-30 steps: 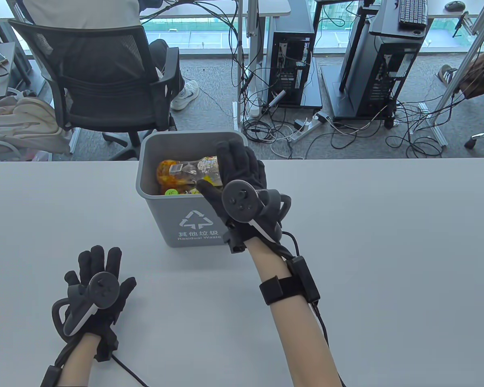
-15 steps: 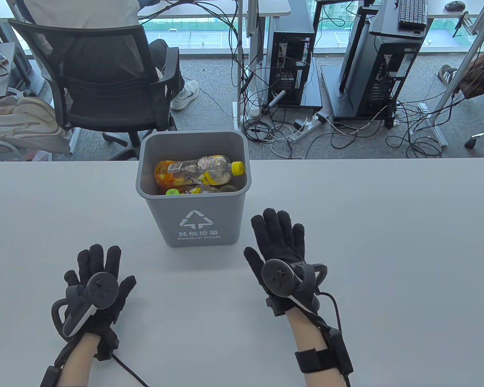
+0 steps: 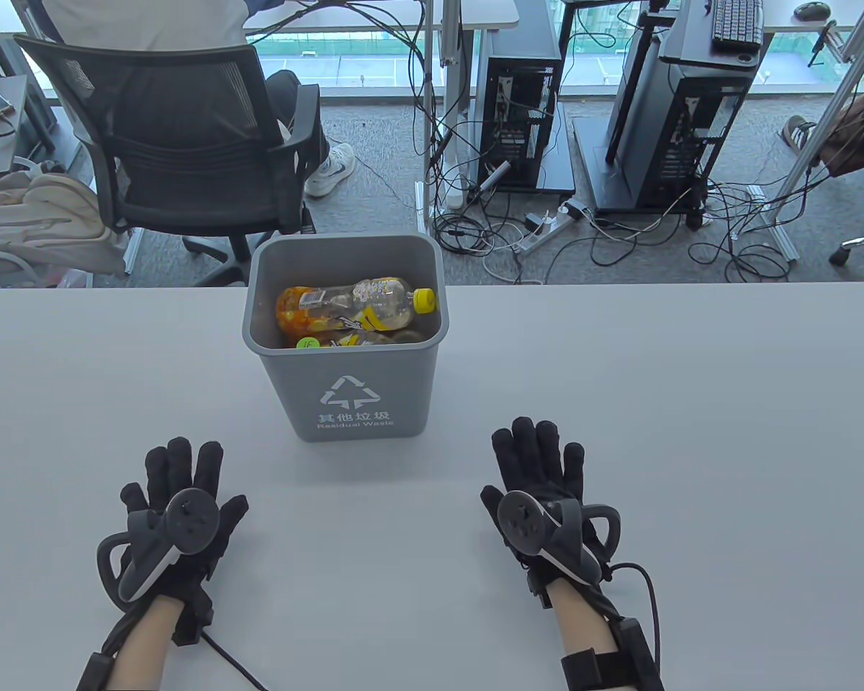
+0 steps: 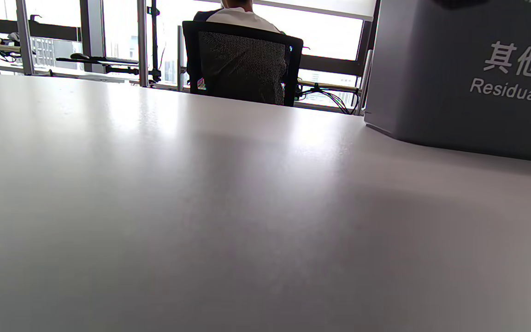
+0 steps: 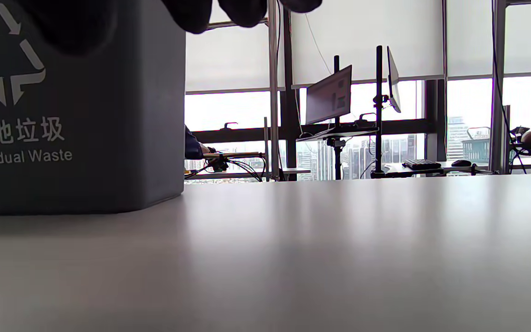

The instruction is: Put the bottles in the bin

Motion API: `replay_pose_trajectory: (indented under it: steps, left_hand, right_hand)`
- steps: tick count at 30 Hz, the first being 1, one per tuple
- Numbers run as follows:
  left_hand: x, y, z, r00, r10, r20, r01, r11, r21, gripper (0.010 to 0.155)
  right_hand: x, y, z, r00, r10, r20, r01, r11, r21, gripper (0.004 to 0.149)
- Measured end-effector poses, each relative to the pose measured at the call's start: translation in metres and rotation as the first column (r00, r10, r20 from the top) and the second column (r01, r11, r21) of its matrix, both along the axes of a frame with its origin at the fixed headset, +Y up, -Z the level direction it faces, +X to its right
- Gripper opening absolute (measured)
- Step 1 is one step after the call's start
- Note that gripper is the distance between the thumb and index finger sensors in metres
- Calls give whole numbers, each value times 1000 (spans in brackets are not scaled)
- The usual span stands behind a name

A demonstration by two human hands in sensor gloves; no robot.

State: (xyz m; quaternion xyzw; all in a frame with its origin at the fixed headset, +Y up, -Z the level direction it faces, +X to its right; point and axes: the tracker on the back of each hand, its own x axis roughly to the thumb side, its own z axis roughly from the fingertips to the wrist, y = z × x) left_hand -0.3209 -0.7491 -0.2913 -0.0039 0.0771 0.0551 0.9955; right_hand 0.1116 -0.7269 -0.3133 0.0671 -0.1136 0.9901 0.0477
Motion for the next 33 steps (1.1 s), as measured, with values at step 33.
replay_pose_trajectory:
  steps: [33]
  left_hand:
    - [2, -3, -1, 1000, -9, 1, 9, 998, -65, 80]
  right_hand:
    - [11, -11, -9, 997, 42, 58, -33, 989, -143, 74]
